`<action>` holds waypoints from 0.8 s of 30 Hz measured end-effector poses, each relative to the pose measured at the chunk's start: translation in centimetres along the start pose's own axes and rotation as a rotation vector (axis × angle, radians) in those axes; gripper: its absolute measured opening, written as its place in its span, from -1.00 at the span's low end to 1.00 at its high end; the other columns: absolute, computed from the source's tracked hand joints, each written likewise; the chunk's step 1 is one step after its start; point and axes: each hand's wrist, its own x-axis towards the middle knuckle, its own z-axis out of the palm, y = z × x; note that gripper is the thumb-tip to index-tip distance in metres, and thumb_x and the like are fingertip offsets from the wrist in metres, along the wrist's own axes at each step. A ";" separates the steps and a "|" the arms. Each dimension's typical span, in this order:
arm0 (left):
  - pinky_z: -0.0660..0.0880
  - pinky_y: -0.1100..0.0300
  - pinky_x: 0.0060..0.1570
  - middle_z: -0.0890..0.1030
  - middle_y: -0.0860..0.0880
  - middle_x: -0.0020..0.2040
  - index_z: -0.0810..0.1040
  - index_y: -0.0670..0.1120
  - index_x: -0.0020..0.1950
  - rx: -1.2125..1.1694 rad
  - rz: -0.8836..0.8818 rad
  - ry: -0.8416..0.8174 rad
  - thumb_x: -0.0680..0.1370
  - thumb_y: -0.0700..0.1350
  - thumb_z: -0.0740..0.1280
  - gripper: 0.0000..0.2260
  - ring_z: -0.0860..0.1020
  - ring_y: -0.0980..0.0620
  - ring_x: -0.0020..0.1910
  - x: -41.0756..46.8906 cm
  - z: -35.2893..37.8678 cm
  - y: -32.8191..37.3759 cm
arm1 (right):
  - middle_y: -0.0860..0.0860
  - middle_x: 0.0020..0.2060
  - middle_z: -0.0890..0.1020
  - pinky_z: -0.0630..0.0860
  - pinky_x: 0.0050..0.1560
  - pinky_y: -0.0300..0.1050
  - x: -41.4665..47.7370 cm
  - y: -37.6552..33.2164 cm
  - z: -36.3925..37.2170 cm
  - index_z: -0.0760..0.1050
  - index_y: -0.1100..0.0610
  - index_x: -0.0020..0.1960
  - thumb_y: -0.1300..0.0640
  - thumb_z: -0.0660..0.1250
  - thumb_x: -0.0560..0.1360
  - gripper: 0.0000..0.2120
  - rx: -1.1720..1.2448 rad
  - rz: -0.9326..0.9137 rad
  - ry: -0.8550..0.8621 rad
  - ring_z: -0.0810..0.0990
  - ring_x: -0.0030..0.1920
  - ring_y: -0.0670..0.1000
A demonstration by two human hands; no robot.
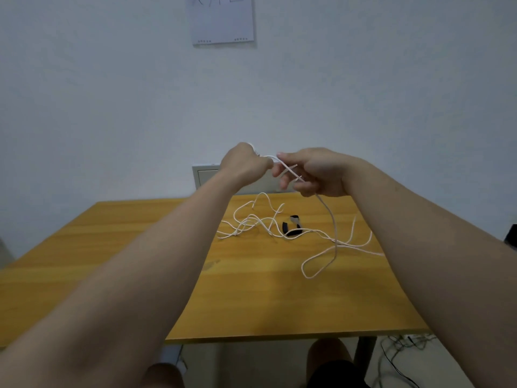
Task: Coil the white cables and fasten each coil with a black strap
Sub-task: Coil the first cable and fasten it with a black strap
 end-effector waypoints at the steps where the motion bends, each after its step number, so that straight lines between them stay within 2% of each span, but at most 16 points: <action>1: 0.22 0.12 -0.37 0.37 -0.02 -0.40 0.37 -0.10 -0.33 -0.009 -0.010 -0.009 0.53 0.02 0.41 -0.65 0.34 -0.04 -0.38 -0.2 -0.2 -0.5 | 0.02 -0.36 0.49 0.18 -0.54 -0.29 0.4 0.0 0.2 0.49 0.14 0.02 -0.10 0.13 0.71 -0.66 0.001 -0.028 -0.004 0.30 -0.57 -0.12; 3: 0.20 0.14 -0.37 0.35 -0.01 -0.41 0.35 -0.09 -0.33 -0.037 -0.026 -0.046 0.53 0.05 0.43 -0.62 0.32 -0.03 -0.38 -0.7 -0.4 -1.9 | -0.05 -0.44 0.32 0.07 -0.50 -0.25 1.1 0.4 0.6 0.47 0.12 -0.02 -0.08 0.17 0.70 -0.70 -0.005 -0.065 -0.042 0.18 -0.54 -0.12; 5: 0.20 0.15 -0.38 0.36 -0.02 -0.40 0.39 -0.09 -0.29 -0.083 -0.029 -0.143 0.53 0.06 0.42 -0.65 0.30 -0.03 -0.41 -1.4 -0.7 -3.5 | -0.05 -0.47 0.28 0.08 -0.49 -0.22 1.8 1.0 1.6 0.52 0.13 -0.08 -0.01 0.24 0.68 -0.74 -0.081 -0.118 -0.014 0.18 -0.52 -0.09; 7: 0.21 0.15 -0.41 0.37 -0.03 -0.42 0.41 -0.08 -0.29 -0.144 -0.036 -0.301 0.55 0.05 0.42 -0.67 0.30 0.00 -0.47 -2.4 -0.8 -5.2 | -0.05 -0.49 0.36 0.21 -0.45 -0.21 2.8 2.0 3.0 0.60 0.16 -0.15 0.07 0.33 0.64 -0.75 -0.261 -0.235 0.138 0.28 -0.51 -0.10; 9: 0.14 0.18 -0.47 0.31 -0.02 -0.45 0.35 -0.04 -0.36 -0.266 -0.056 -0.453 0.60 0.01 0.39 -0.61 0.23 0.03 -0.52 -3.7 -0.7 -6.8 | -0.05 -0.44 0.50 0.35 -0.31 -0.17 4.1 3.2 4.4 0.65 0.19 -0.17 0.08 0.39 0.60 -0.76 -0.449 -0.372 0.292 0.37 -0.46 -0.18; 11: 0.04 0.20 -0.50 0.20 0.02 -0.45 0.25 0.00 -0.37 -0.498 -0.109 -0.544 0.64 0.01 0.33 -0.57 0.13 0.06 -0.51 -4.8 -0.5 -8.5 | -0.04 -0.41 0.51 0.33 -0.29 -0.14 5.4 4.9 5.8 0.64 0.17 -0.19 0.03 0.45 0.55 -0.77 -0.468 -0.441 0.364 0.35 -0.44 -0.17; 13: 0.00 0.27 -0.55 0.16 0.06 -0.46 0.24 0.01 -0.34 -0.800 -0.214 -0.626 0.63 0.08 0.28 -0.59 0.10 0.13 -0.55 -5.8 -0.2 -10.6 | -0.08 -0.46 0.44 0.26 -0.35 -0.16 6.5 6.7 7.1 0.57 0.15 -0.22 -0.03 0.50 0.51 -0.71 -0.385 -0.469 0.431 0.30 -0.43 -0.13; 15: -0.03 0.28 -0.57 0.22 0.08 -0.49 0.31 -0.01 -0.33 -1.113 -0.261 -0.767 0.63 0.12 0.23 -0.61 0.14 0.18 -0.61 -6.5 0.3 -13.0 | -0.11 -0.49 0.38 0.21 -0.40 -0.18 7.6 8.6 8.5 0.52 0.20 -0.20 -0.03 0.51 0.51 -0.67 -0.269 -0.468 0.432 0.27 -0.44 -0.13; 17: -0.01 0.28 -0.58 0.34 0.07 -0.48 0.42 -0.05 -0.28 -1.367 -0.227 -0.881 0.67 0.09 0.15 -0.62 0.15 0.20 -0.62 -7.0 1.1 -15.4 | -0.07 -0.47 0.38 0.23 -0.40 -0.18 8.6 10.4 10.2 0.53 0.21 -0.13 -0.01 0.47 0.54 -0.70 -0.174 -0.454 0.378 0.28 -0.43 -0.09; 19: 0.10 0.29 -0.58 0.48 0.02 -0.40 0.52 -0.12 -0.17 -1.587 -0.187 -0.918 0.69 0.05 0.16 -0.65 0.22 0.18 -0.60 -7.5 2.3 -17.5 | -0.01 -0.44 0.41 0.27 -0.35 -0.09 9.8 12.1 12.1 0.55 0.14 -0.09 -0.02 0.41 0.59 -0.77 -0.104 -0.431 0.345 0.32 -0.40 -0.04; 20: 0.18 0.30 -0.57 0.56 -0.04 -0.33 0.57 -0.17 -0.09 -1.704 -0.185 -0.905 0.69 0.03 0.20 -0.67 0.31 0.17 -0.58 -7.6 2.9 -18.3 | -0.01 -0.43 0.43 0.27 -0.34 -0.06 10.3 13.0 13.1 0.54 0.10 -0.11 -0.01 0.37 0.61 -0.79 -0.071 -0.415 0.336 0.33 -0.40 -0.02; 22: 0.39 0.29 -0.49 0.67 -0.20 -0.13 0.62 -0.30 0.08 -1.914 -0.218 -0.829 0.67 -0.06 0.29 -0.70 0.52 0.07 -0.44 -7.8 4.1 -19.9 | -0.08 -0.45 0.46 0.27 -0.35 -0.08 11.4 14.7 14.9 0.55 0.08 -0.15 0.05 0.30 0.65 -0.78 -0.027 -0.374 0.329 0.34 -0.42 -0.06; 24: 0.52 0.25 -0.42 0.68 -0.32 0.04 0.62 -0.36 0.14 -1.996 -0.265 -0.683 0.57 -0.14 0.45 -0.71 0.62 -0.02 -0.32 -8.1 5.2 -21.3 | -0.10 -0.44 0.49 0.30 -0.35 -0.08 12.3 16.4 16.2 0.58 0.15 -0.14 0.06 0.24 0.63 -0.74 -0.094 -0.335 0.342 0.38 -0.42 -0.08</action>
